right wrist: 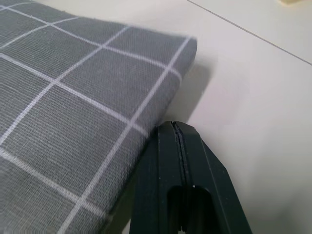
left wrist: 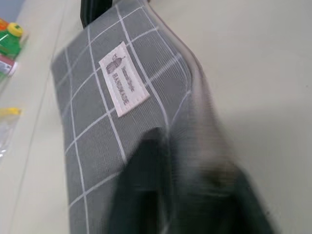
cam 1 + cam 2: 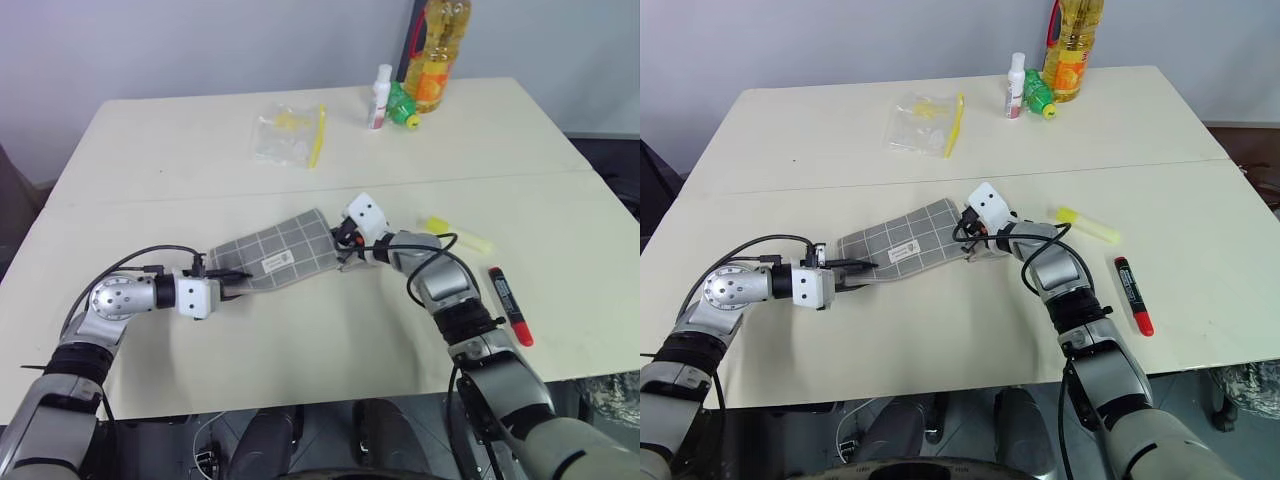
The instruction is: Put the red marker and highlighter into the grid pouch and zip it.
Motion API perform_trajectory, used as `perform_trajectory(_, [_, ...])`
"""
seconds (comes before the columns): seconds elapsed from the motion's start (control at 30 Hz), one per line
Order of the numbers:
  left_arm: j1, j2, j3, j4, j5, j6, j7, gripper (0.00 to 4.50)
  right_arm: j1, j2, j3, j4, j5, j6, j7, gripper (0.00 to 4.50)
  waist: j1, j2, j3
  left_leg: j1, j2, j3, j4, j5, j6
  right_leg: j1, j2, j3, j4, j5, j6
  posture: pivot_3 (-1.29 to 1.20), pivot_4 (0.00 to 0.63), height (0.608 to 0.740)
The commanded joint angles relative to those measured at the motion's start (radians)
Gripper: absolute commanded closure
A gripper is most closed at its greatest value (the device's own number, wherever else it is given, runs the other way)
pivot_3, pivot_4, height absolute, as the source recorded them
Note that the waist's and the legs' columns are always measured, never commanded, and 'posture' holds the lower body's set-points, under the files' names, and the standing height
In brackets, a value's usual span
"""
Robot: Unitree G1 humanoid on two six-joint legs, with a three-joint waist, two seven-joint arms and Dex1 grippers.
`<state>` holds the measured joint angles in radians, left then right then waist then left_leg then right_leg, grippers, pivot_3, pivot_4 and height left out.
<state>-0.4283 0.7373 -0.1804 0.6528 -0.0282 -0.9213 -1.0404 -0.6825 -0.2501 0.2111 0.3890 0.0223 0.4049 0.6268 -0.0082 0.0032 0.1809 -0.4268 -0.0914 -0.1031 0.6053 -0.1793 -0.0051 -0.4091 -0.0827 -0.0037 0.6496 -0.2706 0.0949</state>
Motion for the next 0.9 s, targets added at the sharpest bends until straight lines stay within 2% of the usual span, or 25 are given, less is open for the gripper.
perform_trajectory(0.03, [0.005, -0.009, 0.018, -0.021, -0.048, 0.036, -0.005, 4.42, 0.006, -0.021, -0.036, -0.079, 0.012, -0.012, -0.005, 4.5, -0.004, 0.0, 0.0, 0.0, 0.0, 0.0, 0.0, 0.0, 0.0, 0.0, 0.0, 0.0, 0.0, 0.0, 0.0, 0.0, 0.15, 0.74])
perform_trajectory(0.17, [0.021, -0.034, 0.043, -0.149, -0.127, 0.266, 0.01, 4.42, 0.021, -0.071, -0.13, -0.162, 0.029, -0.013, -0.06, 4.5, -0.004, 0.0, 0.0, -0.001, 0.0, 0.0, 0.0, 0.0, 0.0, 0.001, 0.0, 0.0, 0.001, 0.0, 0.0, 0.0, 0.15, 0.74])
perform_trajectory(0.3, [0.039, -0.083, 0.071, -0.38, -0.196, 0.565, 0.1, 4.42, 0.092, -0.151, -0.229, -0.3, 0.078, 0.026, -0.05, 4.5, 0.0, -0.001, 0.0, -0.001, 0.0, -0.001, 0.001, 0.0, 0.0, 0.002, 0.0, 0.0, 0.0, 0.0, 0.0, 0.0, 0.15, 0.74])
perform_trajectory(0.4, [0.054, -0.135, 0.082, -0.519, -0.229, 0.741, 0.17, 4.5, 0.165, -0.205, -0.279, -0.396, 0.137, 0.081, -0.008, 3.61, -0.004, -0.001, 0.0, -0.001, 0.0, -0.001, 0.001, 0.0, 0.0, 0.003, 0.0, 0.0, 0.0, 0.0, 0.001, 0.0, 0.15, 0.74])
perform_trajectory(0.43, [0.058, -0.152, 0.081, -0.553, -0.233, 0.783, 0.189, 4.5, 0.186, -0.218, -0.289, -0.421, 0.152, 0.092, 0.005, 3.16, -0.006, -0.001, 0.0, -0.001, 0.0, -0.001, 0.001, 0.0, 0.0, 0.003, 0.0, 0.0, 0.0, 0.0, 0.001, 0.0, 0.15, 0.74])
perform_trajectory(0.47, [0.061, -0.172, 0.077, -0.584, -0.235, 0.821, 0.209, 4.5, 0.207, -0.232, -0.3, -0.446, 0.17, 0.102, 0.018, 2.46, -0.009, -0.001, 0.0, -0.001, 0.0, -0.001, 0.001, 0.0, 0.0, 0.003, 0.0, 0.0, 0.0, 0.0, 0.001, 0.0, 0.15, 0.74])
perform_trajectory(0.5, [0.064, -0.188, 0.074, -0.607, -0.234, 0.849, 0.222, 4.5, 0.222, -0.241, -0.308, -0.466, 0.185, 0.108, 0.027, 2.12, -0.011, -0.001, 0.0, -0.001, 0.001, -0.001, 0.0, 0.0, 0.0, 0.003, 0.001, 0.0, 0.0, 0.0, 0.001, 0.0, 0.15, 0.74])
perform_trajectory(0.63, [0.067, -0.243, 0.061, -0.661, -0.216, 0.907, 0.258, 4.5, 0.258, -0.268, -0.313, -0.539, 0.223, 0.147, 0.048, 0.1, -0.009, -0.001, 0.001, -0.001, 0.002, 0.0, 0.0, 0.0, 0.0, 0.002, 0.002, 0.0, 0.001, 0.0, 0.0, 0.0, 0.15, 0.74])
perform_trajectory(0.9, [0.082, -0.298, 0.044, -0.704, -0.192, 0.939, 0.276, 4.5, 0.281, -0.251, -0.307, -0.581, 0.271, 0.207, 0.019, 0.04, 0.001, -0.001, 0.001, -0.001, 0.001, -0.001, 0.003, 0.0, 0.0, 0.005, 0.001, 0.0, -0.001, -0.001, 0.0, 0.0, 0.15, 0.74])
